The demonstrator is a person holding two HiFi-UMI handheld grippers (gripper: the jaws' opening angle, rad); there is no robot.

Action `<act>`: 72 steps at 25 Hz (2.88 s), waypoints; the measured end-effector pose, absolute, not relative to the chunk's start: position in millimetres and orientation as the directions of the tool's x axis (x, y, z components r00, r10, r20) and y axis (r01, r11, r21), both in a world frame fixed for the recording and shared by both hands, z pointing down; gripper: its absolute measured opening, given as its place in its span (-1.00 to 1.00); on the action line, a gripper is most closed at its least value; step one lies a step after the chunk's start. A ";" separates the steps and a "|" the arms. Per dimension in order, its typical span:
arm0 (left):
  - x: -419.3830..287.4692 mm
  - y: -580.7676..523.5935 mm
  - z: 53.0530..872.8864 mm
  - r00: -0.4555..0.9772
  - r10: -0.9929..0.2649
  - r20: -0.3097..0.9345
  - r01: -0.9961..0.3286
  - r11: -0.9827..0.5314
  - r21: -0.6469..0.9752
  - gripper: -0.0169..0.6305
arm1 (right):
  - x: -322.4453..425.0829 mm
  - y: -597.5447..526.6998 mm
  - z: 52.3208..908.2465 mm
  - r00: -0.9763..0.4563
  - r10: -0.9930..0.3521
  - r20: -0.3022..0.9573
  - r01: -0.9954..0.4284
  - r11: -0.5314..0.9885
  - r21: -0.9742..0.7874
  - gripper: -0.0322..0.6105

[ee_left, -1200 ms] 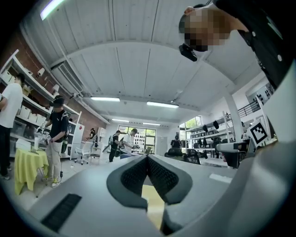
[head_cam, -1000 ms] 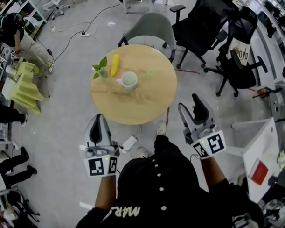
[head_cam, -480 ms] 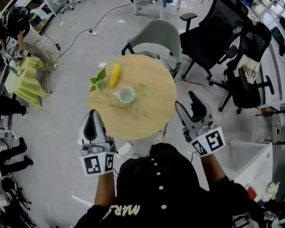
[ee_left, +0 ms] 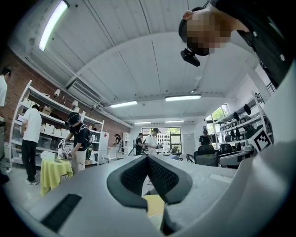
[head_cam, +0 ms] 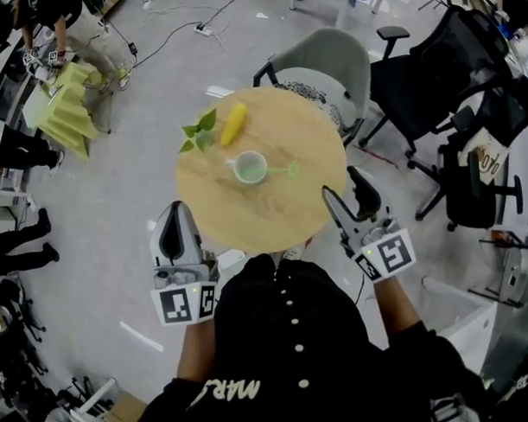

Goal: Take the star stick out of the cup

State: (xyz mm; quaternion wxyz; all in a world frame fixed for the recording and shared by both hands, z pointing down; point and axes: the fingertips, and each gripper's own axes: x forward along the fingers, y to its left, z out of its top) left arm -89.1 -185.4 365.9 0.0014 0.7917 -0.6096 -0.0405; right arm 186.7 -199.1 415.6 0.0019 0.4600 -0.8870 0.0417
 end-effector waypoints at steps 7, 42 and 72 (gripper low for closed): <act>-107.2 -201.9 380.3 0.265 -0.964 -0.034 -0.961 -0.267 0.067 -0.96 | 148.6 -215.8 461.2 -0.610 -0.781 0.137 -0.792 0.606 -0.069 -0.14; -113.6 -235.2 506.6 0.304 -0.928 0.218 -0.951 -0.282 0.123 -0.96 | 95.9 -287.7 699.6 -0.503 -0.797 0.333 -0.726 0.181 -0.664 -0.67; -120.1 -229.7 443.5 0.287 -0.953 0.100 -0.955 -0.276 0.111 -0.96 | 97.6 -269.8 549.1 -0.615 -0.745 0.259 -0.787 0.554 -0.273 -0.84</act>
